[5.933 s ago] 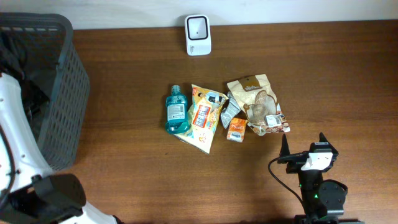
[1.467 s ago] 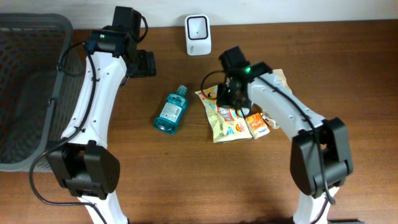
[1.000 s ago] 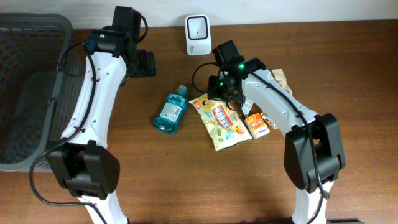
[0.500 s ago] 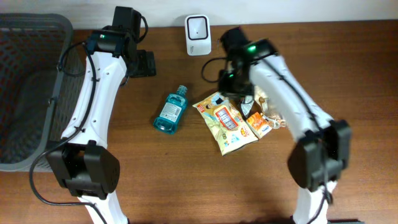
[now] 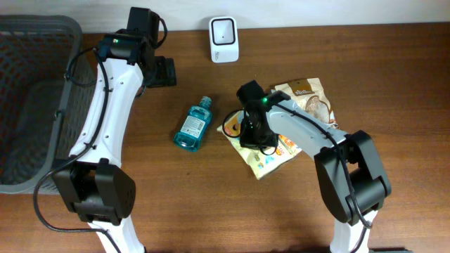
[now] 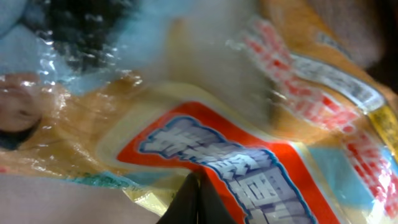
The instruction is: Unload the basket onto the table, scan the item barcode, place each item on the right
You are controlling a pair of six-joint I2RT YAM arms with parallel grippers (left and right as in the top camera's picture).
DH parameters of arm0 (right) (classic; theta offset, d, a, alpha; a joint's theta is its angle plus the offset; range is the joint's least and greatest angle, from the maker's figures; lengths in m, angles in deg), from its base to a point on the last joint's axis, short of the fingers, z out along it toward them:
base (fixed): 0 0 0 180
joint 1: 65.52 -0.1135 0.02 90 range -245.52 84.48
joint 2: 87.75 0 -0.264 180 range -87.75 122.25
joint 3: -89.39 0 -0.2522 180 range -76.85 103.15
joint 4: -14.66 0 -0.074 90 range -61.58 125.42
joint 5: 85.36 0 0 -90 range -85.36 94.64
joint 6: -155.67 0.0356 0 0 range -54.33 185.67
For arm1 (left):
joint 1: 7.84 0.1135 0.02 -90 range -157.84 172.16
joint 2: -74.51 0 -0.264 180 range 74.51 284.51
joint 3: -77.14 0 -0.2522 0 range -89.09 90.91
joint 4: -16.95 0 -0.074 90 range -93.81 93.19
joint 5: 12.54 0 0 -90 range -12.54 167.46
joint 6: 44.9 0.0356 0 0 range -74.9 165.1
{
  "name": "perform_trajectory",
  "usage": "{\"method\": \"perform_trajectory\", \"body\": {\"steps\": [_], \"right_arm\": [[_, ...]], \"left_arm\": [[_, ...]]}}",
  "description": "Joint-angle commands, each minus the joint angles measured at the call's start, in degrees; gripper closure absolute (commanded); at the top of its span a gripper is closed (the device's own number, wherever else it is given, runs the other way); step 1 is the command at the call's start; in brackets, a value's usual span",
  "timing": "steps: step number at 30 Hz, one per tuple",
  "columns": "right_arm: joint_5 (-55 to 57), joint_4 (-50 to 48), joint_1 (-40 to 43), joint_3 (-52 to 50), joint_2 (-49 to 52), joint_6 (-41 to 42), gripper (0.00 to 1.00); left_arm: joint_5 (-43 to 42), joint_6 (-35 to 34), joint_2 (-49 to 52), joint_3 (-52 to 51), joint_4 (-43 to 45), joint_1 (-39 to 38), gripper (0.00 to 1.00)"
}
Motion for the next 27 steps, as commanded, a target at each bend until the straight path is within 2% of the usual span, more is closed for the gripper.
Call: {"method": "perform_trajectory", "body": {"steps": [1,3,5,9,11,12,13,17,22,23,24,27], "right_arm": [[-0.42,6.82,1.36,8.94,-1.64,-3.23,0.96],[1.16,15.32,2.69,18.73,-1.64,-4.87,0.96],[3.61,19.34,3.41,23.82,-1.81,-4.90,0.96],[6.49,23.61,3.76,25.68,-6.25,-4.44,0.92],[11.54,28.52,3.76,25.68,-12.26,-3.56,0.89],[14.51,30.56,3.76,25.68,-15.39,-2.75,0.57],[16.28,32.02,3.76,25.68,-18.08,-2.75,0.01],[15.91,38.64,6.40,25.42,-21.31,-3.17,0.02],[10.40,34.75,6.73,17.07,-21.11,-3.17,0.02],[8.37,32.41,6.69,14.47,-21.07,-3.17,0.01],[7.19,30.45,6.69,12.22,-21.03,-3.17,0.02],[4.13,24.11,6.69,4.79,-21.00,-3.17,0.02]], "left_arm": [[0.42,-0.57,0.24,0.04,-0.11,-0.02,0.01],[0.42,-0.55,0.24,0.04,-0.11,-0.02,0.01],[0.42,-0.55,0.24,0.04,-0.11,-0.02,0.01],[0.42,-0.55,0.24,0.04,-0.11,-0.02,0.01],[0.42,-0.55,0.24,0.04,-0.11,-0.02,0.01],[0.42,-0.55,0.24,0.04,-0.11,-0.02,0.01],[0.42,-0.55,0.24,0.04,-0.11,-0.02,0.01],[0.42,-0.55,0.24,0.04,-0.11,-0.02,0.01],[0.20,-0.57,0.24,0.04,0.11,-0.02,0.01],[-2.60,-0.59,0.24,0.04,0.11,-0.02,0.01],[-9.57,-0.57,0.24,0.04,-0.44,-0.02,0.01],[-23.61,-0.57,0.24,0.04,-0.28,-0.02,0.01]]}}
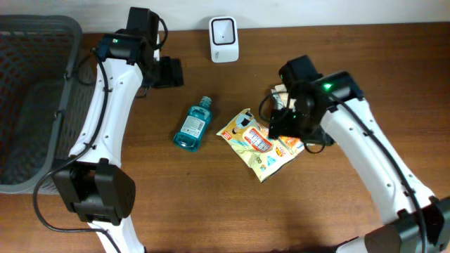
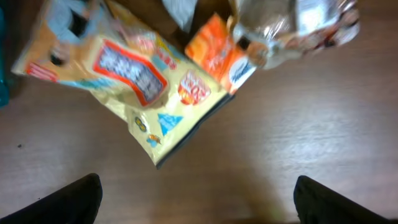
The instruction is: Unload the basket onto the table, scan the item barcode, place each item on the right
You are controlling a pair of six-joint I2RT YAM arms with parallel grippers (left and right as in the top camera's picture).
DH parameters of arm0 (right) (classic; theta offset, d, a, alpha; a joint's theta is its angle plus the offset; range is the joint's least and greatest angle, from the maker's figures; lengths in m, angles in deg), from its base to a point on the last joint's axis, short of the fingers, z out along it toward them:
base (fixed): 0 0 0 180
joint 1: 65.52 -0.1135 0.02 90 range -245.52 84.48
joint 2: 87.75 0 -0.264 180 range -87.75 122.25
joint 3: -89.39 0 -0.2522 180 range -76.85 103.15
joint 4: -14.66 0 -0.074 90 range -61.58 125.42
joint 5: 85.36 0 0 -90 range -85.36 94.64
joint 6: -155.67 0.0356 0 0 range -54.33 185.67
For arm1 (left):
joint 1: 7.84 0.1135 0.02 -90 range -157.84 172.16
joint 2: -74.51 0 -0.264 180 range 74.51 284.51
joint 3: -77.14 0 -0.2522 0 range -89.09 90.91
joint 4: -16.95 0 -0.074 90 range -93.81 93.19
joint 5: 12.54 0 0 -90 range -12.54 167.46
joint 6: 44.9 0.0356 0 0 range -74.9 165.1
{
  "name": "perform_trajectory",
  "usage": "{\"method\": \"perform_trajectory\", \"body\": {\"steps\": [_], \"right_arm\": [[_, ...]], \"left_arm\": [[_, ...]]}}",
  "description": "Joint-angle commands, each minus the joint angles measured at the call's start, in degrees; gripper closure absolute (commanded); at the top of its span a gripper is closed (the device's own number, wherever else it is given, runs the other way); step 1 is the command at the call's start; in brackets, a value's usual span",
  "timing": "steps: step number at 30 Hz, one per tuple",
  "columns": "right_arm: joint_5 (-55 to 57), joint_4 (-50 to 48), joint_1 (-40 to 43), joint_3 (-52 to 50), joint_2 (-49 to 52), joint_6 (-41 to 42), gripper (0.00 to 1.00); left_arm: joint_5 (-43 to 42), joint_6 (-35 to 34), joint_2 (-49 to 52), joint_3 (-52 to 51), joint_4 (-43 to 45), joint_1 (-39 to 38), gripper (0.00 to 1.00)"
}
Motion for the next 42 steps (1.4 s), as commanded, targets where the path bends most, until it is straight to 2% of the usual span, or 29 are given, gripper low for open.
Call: {"method": "perform_trajectory", "body": {"steps": [1,5,6,7,8,9,10,13,14,15,17,20,21,33,35,39,40,42], "right_arm": [[-8.17,-8.94,0.00,-9.29,0.04,0.46,0.01],[-13.90,-21.33,0.00,-14.86,0.04,0.48,0.01],[-14.99,-23.65,0.00,-14.86,0.04,0.48,0.01],[-16.11,-26.34,0.00,-14.86,0.04,0.48,0.01],[-16.33,-28.87,0.00,-14.86,0.04,0.48,0.01],[-16.33,-30.75,0.00,-14.86,0.04,0.50,0.01],[-16.44,-32.15,0.00,-14.86,0.04,0.59,0.01],[-19.28,-37.24,-0.85,-14.86,0.70,0.96,0.01],[-19.10,-38.84,-1.92,-14.86,1.68,2.08,0.01],[-19.08,-39.47,-2.29,-14.86,2.23,2.05,0.01],[-19.10,-40.30,-2.64,-14.86,3.39,2.05,0.01],[-19.10,-41.70,-2.64,-14.86,4.59,3.15,0.01],[-19.10,-41.97,-2.64,-14.86,5.22,3.98,0.01],[-19.10,-42.84,-2.62,-14.86,6.05,3.87,0.01],[-19.10,-42.88,-2.67,-14.86,6.05,1.62,0.01],[-18.64,-43.93,-2.71,-14.86,6.05,-9.27,0.01],[-18.62,-44.37,-2.99,-14.86,6.05,-10.64,0.01],[-15.85,-45.11,-4.70,-14.86,6.19,-12.24,0.01]], "left_arm": [[-14.12,-0.37,0.24,0.04,-0.04,-0.02,0.01],[-12.35,-0.39,0.37,0.04,1.92,0.02,0.01],[-10.64,-0.46,0.48,0.04,2.10,0.04,0.10],[-6.78,-2.73,1.09,0.04,1.81,0.04,0.32],[-4.85,-4.96,2.47,0.04,0.57,0.04,0.48],[-4.92,-5.11,4.24,0.04,-1.64,-0.11,0.55],[-4.87,-5.09,5.81,0.04,-3.39,-0.26,0.57],[-4.90,-5.11,10.93,0.04,-3.76,-0.37,0.38],[-4.92,-5.11,12.98,0.04,-3.82,-0.33,0.56],[-4.96,-5.11,14.03,0.04,-4.13,-0.35,0.62],[-5.07,-5.11,16.24,0.04,-5.35,-0.35,0.83],[-5.09,-5.11,18.10,0.02,-6.32,-0.48,0.91],[-5.40,-5.11,18.99,0.00,-6.38,-0.76,1.00],[-6.58,-5.68,21.88,-4.85,-5.46,-9.03,1.00],[-6.58,-5.25,21.86,-3.15,-6.27,-8.11,1.00],[-6.58,-5.31,21.86,7.41,-9.05,-0.15,1.00],[-6.60,-5.35,21.86,8.00,-8.37,1.25,0.94],[-6.60,-6.88,21.88,8.04,-7.02,3.96,0.74]]}}
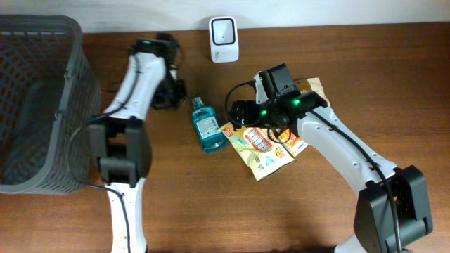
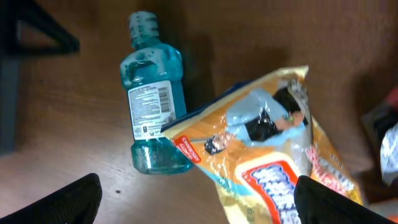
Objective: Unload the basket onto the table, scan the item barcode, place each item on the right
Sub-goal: 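Grasp the teal mouthwash bottle with the right gripper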
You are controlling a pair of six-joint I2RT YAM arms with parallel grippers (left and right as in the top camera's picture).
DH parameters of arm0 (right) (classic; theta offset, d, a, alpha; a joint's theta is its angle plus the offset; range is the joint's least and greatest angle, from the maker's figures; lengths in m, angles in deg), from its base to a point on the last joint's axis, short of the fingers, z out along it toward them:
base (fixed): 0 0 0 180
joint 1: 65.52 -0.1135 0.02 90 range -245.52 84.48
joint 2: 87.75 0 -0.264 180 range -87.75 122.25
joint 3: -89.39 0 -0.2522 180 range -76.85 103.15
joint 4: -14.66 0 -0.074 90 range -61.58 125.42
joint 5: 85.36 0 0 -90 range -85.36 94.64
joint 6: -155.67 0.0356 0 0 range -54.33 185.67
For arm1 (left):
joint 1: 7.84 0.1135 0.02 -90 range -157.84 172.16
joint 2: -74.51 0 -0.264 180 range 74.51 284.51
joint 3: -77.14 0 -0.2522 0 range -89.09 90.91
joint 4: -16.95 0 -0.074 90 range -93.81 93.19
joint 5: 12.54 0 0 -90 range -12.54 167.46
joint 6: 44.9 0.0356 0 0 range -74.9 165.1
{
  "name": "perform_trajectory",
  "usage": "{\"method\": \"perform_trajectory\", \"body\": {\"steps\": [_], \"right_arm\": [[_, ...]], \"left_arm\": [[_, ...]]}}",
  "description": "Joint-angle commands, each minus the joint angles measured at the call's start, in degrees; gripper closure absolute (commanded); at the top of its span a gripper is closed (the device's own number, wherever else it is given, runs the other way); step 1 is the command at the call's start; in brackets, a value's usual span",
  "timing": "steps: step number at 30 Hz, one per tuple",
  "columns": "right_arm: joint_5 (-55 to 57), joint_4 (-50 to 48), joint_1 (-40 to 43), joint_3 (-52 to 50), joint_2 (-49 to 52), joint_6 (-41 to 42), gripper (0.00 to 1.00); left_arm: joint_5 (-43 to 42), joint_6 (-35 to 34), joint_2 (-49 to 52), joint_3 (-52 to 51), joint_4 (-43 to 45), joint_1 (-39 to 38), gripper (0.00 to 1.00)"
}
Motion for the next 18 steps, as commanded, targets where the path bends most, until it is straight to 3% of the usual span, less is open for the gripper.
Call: {"method": "perform_trajectory", "body": {"steps": [1,2,3,6,8,11,14,18], "right_arm": [[5.46,-1.40,-3.28,-0.02,1.01,-4.70,0.01],[10.40,-2.56,-5.46,-0.02,1.68,-4.85,0.01],[13.70,-3.52,-7.45,-0.02,2.10,-5.81,0.01],[21.20,-4.63,-12.74,0.63,3.19,-6.51,0.02],[20.61,-2.62,-14.21,2.10,3.63,-6.64,0.02],[19.06,0.11,-14.19,4.22,6.08,-8.66,0.02],[14.53,-1.55,-14.95,5.60,10.34,-13.68,0.02],[14.12,7.45,-15.91,17.62,17.40,-15.19,0.02]], "left_arm": [[0.02,-1.31,0.39,0.81,0.92,3.98,0.59],[0.02,-1.31,0.39,0.81,1.11,4.50,0.25],[0.00,-1.31,0.39,0.81,1.36,4.90,0.01],[0.04,-1.27,0.42,0.81,1.33,5.03,0.01],[0.48,-1.31,0.39,0.81,1.66,5.05,0.01],[0.44,-7.91,0.39,0.81,2.27,6.34,0.01],[0.46,-7.87,0.39,0.81,2.40,6.64,0.01],[0.46,-7.87,0.39,0.81,2.40,6.64,0.01]]}}
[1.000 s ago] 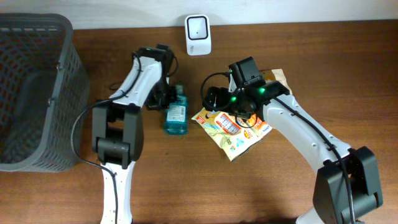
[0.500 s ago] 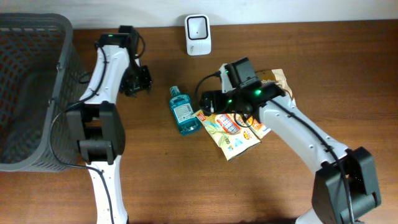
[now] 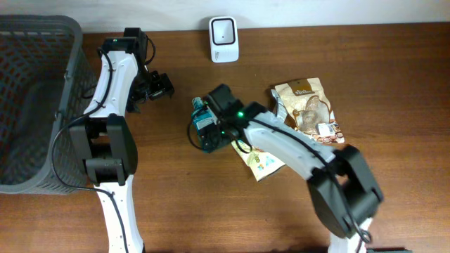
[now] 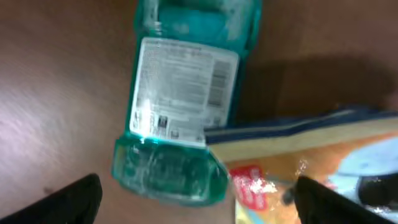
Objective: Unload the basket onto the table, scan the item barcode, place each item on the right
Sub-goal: 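Grasp the teal mouthwash bottle with the right gripper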
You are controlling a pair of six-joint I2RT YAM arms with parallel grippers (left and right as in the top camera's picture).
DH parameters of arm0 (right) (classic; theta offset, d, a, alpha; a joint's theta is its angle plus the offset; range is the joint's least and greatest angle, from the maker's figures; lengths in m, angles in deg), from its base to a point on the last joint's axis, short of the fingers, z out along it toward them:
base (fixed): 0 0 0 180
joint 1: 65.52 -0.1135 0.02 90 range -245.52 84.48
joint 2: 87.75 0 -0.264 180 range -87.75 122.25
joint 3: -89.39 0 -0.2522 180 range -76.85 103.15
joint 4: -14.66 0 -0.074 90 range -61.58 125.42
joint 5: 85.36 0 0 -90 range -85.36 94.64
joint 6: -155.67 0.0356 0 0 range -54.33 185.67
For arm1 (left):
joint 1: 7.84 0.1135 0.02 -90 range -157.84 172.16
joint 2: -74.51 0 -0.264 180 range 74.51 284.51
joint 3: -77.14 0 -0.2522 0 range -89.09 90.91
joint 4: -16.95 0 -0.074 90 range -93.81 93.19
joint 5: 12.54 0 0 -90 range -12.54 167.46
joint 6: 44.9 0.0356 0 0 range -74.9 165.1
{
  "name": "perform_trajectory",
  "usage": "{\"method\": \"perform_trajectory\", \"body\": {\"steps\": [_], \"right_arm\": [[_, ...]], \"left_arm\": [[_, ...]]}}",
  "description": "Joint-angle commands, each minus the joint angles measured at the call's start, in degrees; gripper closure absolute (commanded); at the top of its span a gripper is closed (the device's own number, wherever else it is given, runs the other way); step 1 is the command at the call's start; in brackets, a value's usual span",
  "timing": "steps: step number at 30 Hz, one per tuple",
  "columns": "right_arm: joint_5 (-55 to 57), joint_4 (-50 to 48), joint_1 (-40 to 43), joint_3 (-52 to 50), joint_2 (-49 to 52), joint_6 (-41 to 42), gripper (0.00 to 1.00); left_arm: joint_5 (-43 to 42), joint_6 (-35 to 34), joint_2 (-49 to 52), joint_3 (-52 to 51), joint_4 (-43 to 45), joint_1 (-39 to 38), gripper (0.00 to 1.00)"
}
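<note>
A teal mouthwash bottle (image 3: 202, 131) lies on the table, its white label and barcode (image 4: 217, 83) facing up. My right gripper (image 4: 199, 202) hangs open just above the bottle (image 4: 180, 106); both dark fingertips (image 4: 68, 199) sit wide of its base. In the overhead view the right wrist (image 3: 221, 105) covers much of the bottle. The white scanner (image 3: 223, 30) stands at the table's far edge. My left gripper (image 3: 159, 84) is off to the bottle's upper left, touching nothing.
A yellow snack bag (image 3: 265, 162) lies against the bottle's right side, its edge (image 4: 298, 140) near the label. A brown snack bag (image 3: 306, 105) lies further right. A dark mesh basket (image 3: 31, 105) fills the left end of the table.
My right gripper has moved left from over the yellow bag's edge to over the bottle, and sits closer to it. My left gripper has drawn back from the bottle's cap to the upper left.
First my right gripper was down on the yellow bag, and the bottle lay with its cap to the upper right. Then the gripper was open, right of the shifted bag. Later the bottle lay turned, label up, with the left gripper by its cap. Now my right gripper is over it.
</note>
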Motion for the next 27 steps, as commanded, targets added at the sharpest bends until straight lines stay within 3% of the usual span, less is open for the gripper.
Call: {"method": "perform_trajectory", "body": {"steps": [1,4,9,14,20,27], "right_arm": [[-1.16,6.69,-0.92,12.55,4.76,-2.78,0.02],[-1.18,11.63,-0.96,20.90,9.88,-2.75,0.02],[-2.14,10.23,-2.47,21.14,15.69,-2.27,0.02],[6.88,9.05,-5.20,21.14,17.31,0.39,0.02],[17.38,9.07,-5.79,20.76,17.38,12.55,0.01],[23.61,8.13,-10.14,20.70,17.38,13.44,0.07]], "left_arm": [[0.26,-0.94,0.42,0.61,0.09,0.11,0.01],[0.24,-0.94,0.39,0.61,0.09,0.11,0.01],[0.24,-0.94,0.39,0.61,0.09,0.11,0.01],[0.24,-0.94,0.39,0.61,0.09,0.11,0.01],[0.24,-0.94,0.42,0.61,0.09,0.11,0.01],[0.24,-0.94,0.39,0.61,0.09,0.11,0.01]]}}
